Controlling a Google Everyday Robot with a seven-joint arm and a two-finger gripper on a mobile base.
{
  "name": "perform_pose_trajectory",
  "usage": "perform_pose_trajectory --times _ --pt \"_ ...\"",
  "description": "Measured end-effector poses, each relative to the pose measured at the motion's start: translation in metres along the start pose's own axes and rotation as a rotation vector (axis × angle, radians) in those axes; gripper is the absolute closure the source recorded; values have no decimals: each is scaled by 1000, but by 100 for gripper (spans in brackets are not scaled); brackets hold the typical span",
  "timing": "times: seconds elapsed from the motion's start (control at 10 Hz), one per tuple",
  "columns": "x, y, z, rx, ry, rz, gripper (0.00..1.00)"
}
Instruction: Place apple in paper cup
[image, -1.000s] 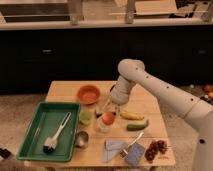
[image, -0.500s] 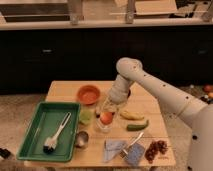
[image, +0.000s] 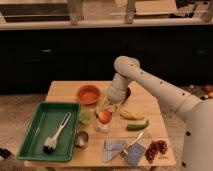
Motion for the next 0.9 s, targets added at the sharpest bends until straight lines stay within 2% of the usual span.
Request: perform_pose_trajectory --times 0.3,0.4,0.9 --pt "0 3 -8 9 2 -18 26" --pt "0 5 -11 16 6 -21 21" --pt "0 6 -22 41 19 -41 20"
